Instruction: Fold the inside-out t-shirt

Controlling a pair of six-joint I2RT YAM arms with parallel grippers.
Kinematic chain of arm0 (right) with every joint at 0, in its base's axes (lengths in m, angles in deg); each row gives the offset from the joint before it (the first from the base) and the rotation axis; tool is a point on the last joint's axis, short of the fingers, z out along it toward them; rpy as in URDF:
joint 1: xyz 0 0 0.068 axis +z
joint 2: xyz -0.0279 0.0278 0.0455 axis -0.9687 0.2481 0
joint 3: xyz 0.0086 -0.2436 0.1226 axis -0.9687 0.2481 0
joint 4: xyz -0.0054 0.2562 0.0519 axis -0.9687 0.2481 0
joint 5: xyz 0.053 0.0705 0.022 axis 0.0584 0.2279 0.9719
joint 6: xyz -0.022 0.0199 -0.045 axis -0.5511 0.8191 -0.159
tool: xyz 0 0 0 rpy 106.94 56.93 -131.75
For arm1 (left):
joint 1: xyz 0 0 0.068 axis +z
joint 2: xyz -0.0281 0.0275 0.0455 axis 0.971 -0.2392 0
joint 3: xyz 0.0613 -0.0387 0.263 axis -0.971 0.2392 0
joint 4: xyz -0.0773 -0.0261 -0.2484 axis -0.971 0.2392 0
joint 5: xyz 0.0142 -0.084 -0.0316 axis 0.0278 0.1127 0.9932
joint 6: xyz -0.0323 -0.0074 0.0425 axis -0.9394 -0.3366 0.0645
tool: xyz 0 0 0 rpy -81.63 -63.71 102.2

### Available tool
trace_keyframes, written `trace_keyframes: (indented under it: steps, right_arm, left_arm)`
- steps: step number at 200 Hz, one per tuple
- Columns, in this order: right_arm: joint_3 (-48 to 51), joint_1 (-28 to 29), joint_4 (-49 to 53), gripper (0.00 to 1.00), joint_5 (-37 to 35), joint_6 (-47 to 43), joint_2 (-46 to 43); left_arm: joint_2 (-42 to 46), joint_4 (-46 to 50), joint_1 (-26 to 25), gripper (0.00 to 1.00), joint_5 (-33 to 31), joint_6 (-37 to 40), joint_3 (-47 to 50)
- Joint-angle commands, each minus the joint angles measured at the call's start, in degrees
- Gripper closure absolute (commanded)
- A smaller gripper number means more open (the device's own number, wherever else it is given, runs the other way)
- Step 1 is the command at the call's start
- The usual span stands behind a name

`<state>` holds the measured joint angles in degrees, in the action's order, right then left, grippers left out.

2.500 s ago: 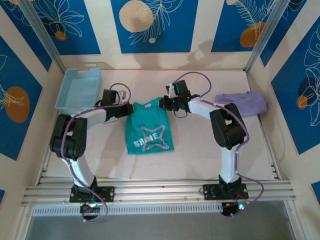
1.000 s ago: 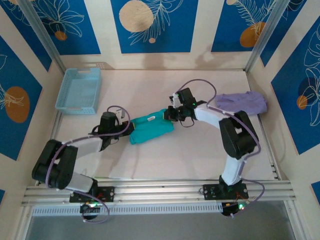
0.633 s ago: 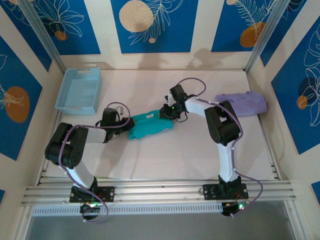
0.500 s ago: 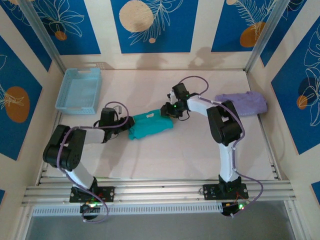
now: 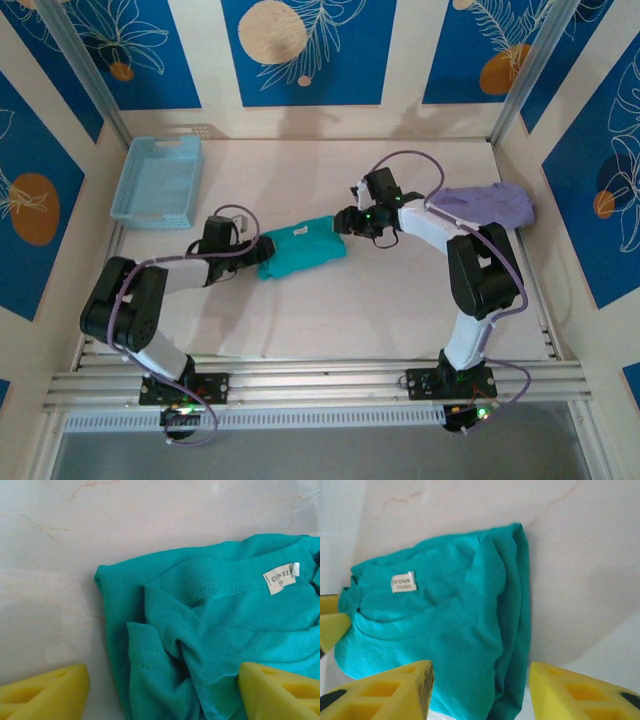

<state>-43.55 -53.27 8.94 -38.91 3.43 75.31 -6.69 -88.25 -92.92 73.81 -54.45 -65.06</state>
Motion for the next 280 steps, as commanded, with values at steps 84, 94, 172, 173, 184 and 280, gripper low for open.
trace_keyframes:
  steps: [84, 94, 172, 173, 184, 280]
  right_arm:
    - [4.64, -2.78, 0.76, 0.36, 2.24, 1.3, -0.42]
    - [4.31, -2.77, 0.71, 0.3, 3.83, 1.88, 0.49]
    - [-0.35, -0.19, -0.01, 0.23, 5.45, 5.98, 10.55]
    - [-0.31, -0.16, -0.01, 0.23, 5.47, 6.06, 10.56]
    - [-0.31, 0.31, -0.31, 0.24, 5.84, 6.18, 11.15]
    - [0.32, 0.78, -2.75, 0.69, 4.96, 6.76, 8.46]
  left_arm:
    - [-10.29, 0.33, -7.42, 0.48, 3.66, 0.09, -9.22]
    - [-10.11, 0.32, -7.51, 0.49, 3.51, 0.04, -8.91]
    - [-9.97, -0.96, -7.58, 0.52, 3.9, -0.51, -8.25]
    - [-10.01, -0.98, -7.59, 0.52, 3.91, -0.55, -8.2]
    - [-9.97, -1.08, -7.59, 0.52, 3.89, -0.55, -8.07]
    - [-8.42, 0.89, -7.42, 0.52, 0.12, 0.82, -7.63]
